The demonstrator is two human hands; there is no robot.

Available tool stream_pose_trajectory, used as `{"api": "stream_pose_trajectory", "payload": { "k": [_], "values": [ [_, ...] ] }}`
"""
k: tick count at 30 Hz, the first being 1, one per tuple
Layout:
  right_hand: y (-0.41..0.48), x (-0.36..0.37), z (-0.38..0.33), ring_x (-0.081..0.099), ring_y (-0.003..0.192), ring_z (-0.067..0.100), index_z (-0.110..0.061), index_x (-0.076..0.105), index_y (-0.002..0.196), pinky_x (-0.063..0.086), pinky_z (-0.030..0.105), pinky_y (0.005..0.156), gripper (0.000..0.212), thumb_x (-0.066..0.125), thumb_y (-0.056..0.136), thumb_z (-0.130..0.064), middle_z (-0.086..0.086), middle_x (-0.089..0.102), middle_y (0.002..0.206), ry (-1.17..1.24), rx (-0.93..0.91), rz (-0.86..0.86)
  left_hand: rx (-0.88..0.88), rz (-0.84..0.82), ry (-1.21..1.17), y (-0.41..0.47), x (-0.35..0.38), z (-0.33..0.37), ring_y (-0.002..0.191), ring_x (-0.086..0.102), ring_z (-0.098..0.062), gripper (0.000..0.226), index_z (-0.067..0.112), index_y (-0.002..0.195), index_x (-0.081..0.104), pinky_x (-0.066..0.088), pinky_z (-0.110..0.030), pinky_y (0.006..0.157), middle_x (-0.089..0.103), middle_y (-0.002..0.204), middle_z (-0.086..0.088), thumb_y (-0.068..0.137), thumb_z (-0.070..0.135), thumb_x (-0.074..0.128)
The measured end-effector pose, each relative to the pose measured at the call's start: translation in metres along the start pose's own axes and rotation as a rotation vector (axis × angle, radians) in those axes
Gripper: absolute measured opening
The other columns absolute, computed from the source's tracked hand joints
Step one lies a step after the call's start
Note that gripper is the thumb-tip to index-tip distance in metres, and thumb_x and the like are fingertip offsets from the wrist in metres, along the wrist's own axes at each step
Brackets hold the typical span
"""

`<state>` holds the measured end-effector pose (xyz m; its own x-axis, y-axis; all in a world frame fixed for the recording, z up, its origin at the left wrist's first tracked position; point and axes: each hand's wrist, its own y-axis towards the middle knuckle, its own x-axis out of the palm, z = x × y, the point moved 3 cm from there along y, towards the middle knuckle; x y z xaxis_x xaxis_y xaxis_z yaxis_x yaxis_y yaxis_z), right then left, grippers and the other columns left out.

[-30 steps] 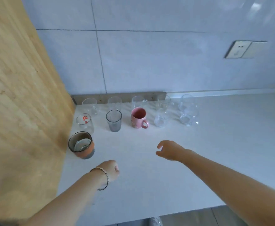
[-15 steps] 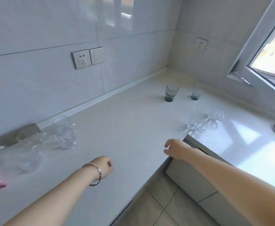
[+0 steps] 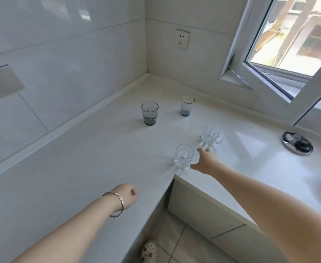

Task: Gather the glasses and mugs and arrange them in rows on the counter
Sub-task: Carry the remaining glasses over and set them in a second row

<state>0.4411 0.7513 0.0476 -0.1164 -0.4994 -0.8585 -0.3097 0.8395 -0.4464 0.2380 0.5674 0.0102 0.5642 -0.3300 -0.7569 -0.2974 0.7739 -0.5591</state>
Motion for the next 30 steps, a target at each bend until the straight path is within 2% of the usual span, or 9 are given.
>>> {"api": "stream_pose_trajectory", "payload": {
  "k": [4,8,12,16,20,24,30],
  "values": [
    [0.044,0.004,-0.007,0.044,0.128,0.033,-0.013,0.022,0.147,0.042,0.037,0.1,0.087,0.07,0.079,-0.039,0.015,0.03,0.143,0.005,-0.009,-0.03,-0.023,-0.033,0.02,0.046,-0.011,0.001,0.089,0.057,-0.02,0.012,0.024,0.079,0.051,0.042,-0.022,0.078,0.059,0.094,-0.002,0.089,0.02,0.045],
    [0.084,0.016,-0.02,0.044,0.127,0.034,-0.021,0.014,0.149,0.044,0.04,0.103,0.1,0.075,0.072,-0.042,0.013,0.033,0.141,-0.043,-0.055,-0.088,-0.044,-0.056,-0.004,0.091,-0.021,0.001,0.083,0.052,-0.018,0.02,0.026,0.068,0.046,0.042,-0.023,0.077,0.057,0.089,0.001,0.088,0.02,0.044],
    [0.107,0.026,-0.022,0.047,0.124,0.032,-0.021,0.019,0.146,0.044,0.038,0.101,0.096,0.075,0.071,-0.039,0.011,0.037,0.137,-0.064,-0.087,-0.146,-0.051,-0.066,-0.018,0.121,-0.029,0.001,0.087,0.053,-0.016,0.029,0.03,0.061,0.04,0.041,-0.021,0.079,0.053,0.084,0.006,0.089,0.021,0.045],
    [0.116,0.027,-0.017,0.052,0.118,0.03,-0.02,0.03,0.141,0.047,0.034,0.095,0.087,0.075,0.068,-0.038,0.008,0.043,0.13,-0.068,-0.119,-0.12,-0.08,-0.057,-0.026,0.131,-0.037,-0.001,0.085,0.051,-0.016,0.031,0.03,0.062,0.038,0.038,-0.019,0.076,0.051,0.081,0.007,0.09,0.02,0.045],
    [0.115,0.019,-0.019,0.056,0.114,0.027,-0.023,0.031,0.14,0.049,0.033,0.092,0.088,0.076,0.067,-0.039,0.005,0.044,0.131,-0.07,-0.159,-0.124,-0.166,-0.021,-0.054,0.121,-0.037,-0.013,0.085,0.052,-0.016,0.03,0.029,0.061,0.04,0.039,-0.02,0.075,0.055,0.089,0.003,0.089,0.022,0.047],
    [0.099,0.011,-0.034,0.053,0.117,0.026,-0.025,0.028,0.142,0.049,0.033,0.088,0.086,0.074,0.07,-0.039,0.004,0.043,0.132,-0.156,-0.291,-0.13,-0.243,0.02,-0.112,0.085,-0.027,-0.028,0.083,0.051,-0.016,0.029,0.028,0.062,0.041,0.038,-0.02,0.073,0.053,0.083,0.004,0.089,0.019,0.046],
    [0.045,0.019,-0.077,0.051,0.119,0.027,-0.029,0.028,0.141,0.048,0.035,0.09,0.086,0.074,0.069,-0.04,0.003,0.044,0.131,-0.252,-0.504,-0.121,-0.39,0.091,-0.227,0.001,0.009,-0.068,0.082,0.05,-0.016,0.013,0.024,0.077,0.05,0.038,-0.02,0.074,0.055,0.088,0.001,0.089,0.018,0.046]
  ]
}}
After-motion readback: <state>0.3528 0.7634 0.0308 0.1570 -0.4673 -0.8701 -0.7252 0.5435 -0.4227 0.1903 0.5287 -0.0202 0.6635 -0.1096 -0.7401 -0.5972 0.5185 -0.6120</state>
